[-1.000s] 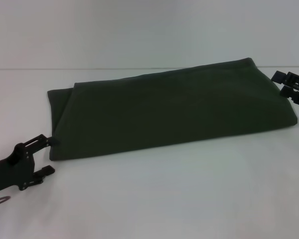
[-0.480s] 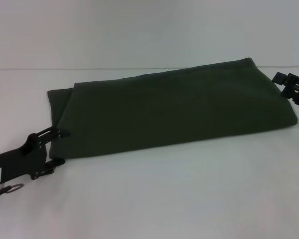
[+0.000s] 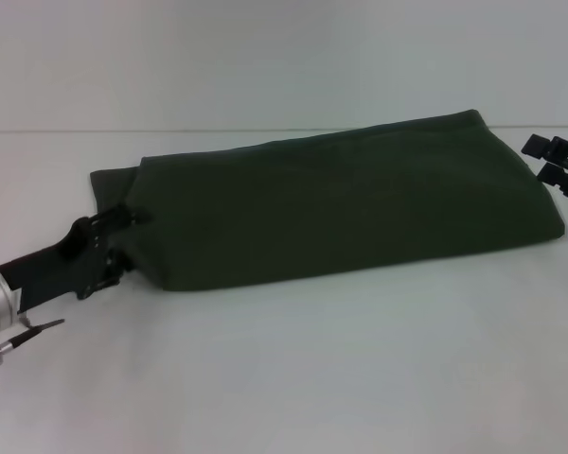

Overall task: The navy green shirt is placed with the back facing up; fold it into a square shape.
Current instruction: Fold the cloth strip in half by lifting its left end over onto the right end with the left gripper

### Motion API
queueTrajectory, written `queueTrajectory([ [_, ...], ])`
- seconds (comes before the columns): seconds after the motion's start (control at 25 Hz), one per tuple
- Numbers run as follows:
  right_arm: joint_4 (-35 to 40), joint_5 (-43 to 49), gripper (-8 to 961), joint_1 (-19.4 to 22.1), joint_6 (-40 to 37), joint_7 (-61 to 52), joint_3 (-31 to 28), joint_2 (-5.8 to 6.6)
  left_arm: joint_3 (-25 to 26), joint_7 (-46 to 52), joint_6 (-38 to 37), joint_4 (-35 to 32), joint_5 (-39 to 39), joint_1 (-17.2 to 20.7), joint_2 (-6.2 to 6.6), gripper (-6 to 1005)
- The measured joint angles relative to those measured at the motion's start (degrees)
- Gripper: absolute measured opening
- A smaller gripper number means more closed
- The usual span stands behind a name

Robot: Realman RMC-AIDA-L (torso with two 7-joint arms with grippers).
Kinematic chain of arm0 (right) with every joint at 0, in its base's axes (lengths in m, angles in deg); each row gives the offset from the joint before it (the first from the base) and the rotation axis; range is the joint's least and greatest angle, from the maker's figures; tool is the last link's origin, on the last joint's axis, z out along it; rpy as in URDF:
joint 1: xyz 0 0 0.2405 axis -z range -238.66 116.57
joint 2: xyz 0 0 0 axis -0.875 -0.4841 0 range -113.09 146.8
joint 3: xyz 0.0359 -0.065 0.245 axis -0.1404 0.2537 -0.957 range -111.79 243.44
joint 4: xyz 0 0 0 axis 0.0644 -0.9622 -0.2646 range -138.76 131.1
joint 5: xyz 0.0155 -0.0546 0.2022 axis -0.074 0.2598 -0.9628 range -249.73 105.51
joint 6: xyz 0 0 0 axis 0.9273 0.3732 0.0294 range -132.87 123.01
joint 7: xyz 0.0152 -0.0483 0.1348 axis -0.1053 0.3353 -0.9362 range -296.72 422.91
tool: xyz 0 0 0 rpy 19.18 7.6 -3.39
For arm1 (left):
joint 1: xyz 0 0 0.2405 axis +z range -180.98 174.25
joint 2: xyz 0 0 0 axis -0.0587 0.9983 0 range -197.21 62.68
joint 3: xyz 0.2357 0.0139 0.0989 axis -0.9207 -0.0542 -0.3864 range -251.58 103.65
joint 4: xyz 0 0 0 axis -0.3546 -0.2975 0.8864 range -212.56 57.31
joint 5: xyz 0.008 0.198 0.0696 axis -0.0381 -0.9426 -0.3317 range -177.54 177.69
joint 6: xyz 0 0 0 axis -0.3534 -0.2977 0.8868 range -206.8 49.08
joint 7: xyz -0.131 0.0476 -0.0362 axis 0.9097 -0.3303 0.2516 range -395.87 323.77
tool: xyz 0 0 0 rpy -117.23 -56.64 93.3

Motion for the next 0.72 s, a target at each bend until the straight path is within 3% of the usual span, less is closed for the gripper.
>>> queueTrajectory([
  [0.36,-0.08,0.12,775,-0.16,0.09,0.0,-0.69,-0.25,-1.07,5.11,1.47,-0.18,-2.93,1.96,0.04,889],
  [0.72,-0.09,-0.04,774,0.05,0.1,0.0,-0.89,-0.27,-4.32,6.47,8.17,1.06,-2.83,-1.36,0.22,887],
])
